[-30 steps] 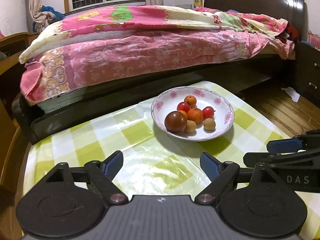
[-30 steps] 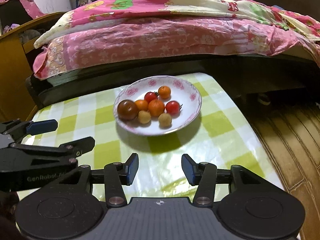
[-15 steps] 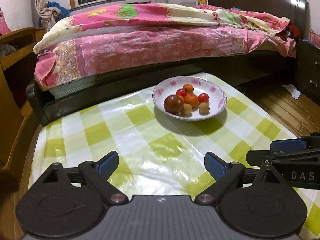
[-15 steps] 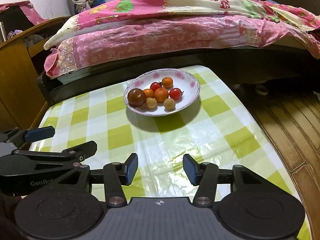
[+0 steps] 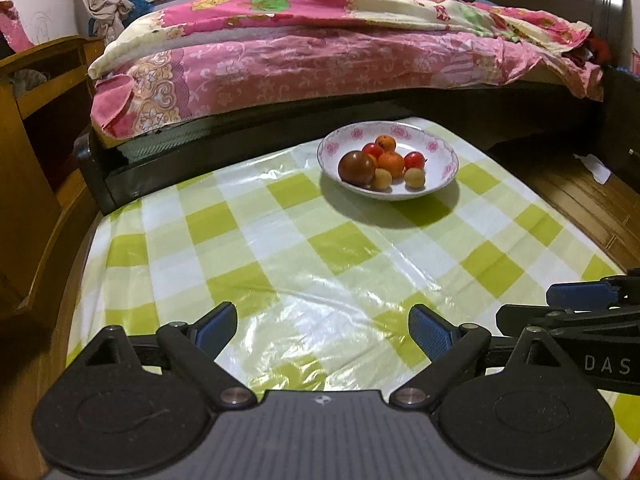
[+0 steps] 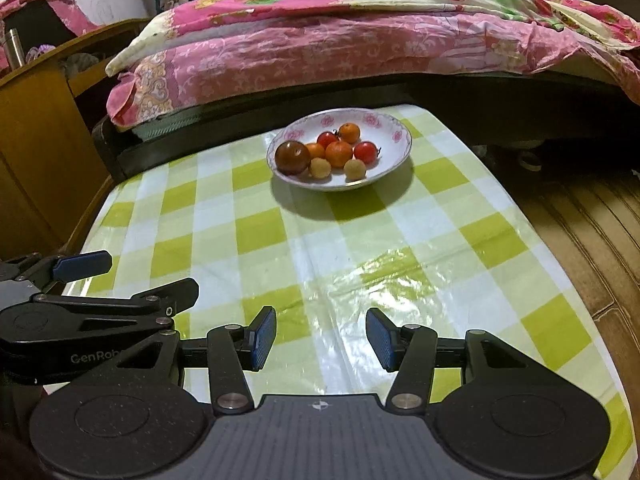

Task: Organize fruits

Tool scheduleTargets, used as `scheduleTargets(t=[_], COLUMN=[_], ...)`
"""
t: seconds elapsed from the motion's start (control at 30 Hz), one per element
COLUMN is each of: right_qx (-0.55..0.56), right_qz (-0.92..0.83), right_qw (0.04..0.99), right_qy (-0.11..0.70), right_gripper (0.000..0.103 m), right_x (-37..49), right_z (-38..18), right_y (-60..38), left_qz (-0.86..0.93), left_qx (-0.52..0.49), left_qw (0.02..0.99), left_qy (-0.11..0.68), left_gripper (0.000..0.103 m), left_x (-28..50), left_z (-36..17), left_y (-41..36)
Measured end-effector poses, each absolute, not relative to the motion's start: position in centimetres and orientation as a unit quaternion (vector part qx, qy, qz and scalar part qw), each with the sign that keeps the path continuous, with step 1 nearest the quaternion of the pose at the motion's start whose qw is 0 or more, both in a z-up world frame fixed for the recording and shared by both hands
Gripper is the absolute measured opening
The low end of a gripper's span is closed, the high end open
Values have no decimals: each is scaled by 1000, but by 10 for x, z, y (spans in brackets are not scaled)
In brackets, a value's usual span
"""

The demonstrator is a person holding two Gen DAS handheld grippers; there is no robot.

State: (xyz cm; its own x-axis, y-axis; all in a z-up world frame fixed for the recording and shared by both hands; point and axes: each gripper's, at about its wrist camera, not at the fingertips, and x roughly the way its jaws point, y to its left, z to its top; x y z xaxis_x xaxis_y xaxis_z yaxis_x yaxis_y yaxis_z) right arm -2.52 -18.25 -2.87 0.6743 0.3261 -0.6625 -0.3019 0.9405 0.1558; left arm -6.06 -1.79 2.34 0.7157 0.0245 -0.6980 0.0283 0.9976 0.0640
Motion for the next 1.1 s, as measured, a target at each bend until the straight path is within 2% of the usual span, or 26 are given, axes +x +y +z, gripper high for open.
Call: scheduleTargets(t=[1.1], right_qx=[7], right_qz=[179], right_qw=[908], right_qy=[378], right_gripper=[49], right_x=[-41], right_z=[-38], right_y=[-177], left_qz=[20], left_qx=[47], left_qw=[921], left_qy=[386], left_gripper=[99], left_x=[-75], left_z=[20], left_y=[-19])
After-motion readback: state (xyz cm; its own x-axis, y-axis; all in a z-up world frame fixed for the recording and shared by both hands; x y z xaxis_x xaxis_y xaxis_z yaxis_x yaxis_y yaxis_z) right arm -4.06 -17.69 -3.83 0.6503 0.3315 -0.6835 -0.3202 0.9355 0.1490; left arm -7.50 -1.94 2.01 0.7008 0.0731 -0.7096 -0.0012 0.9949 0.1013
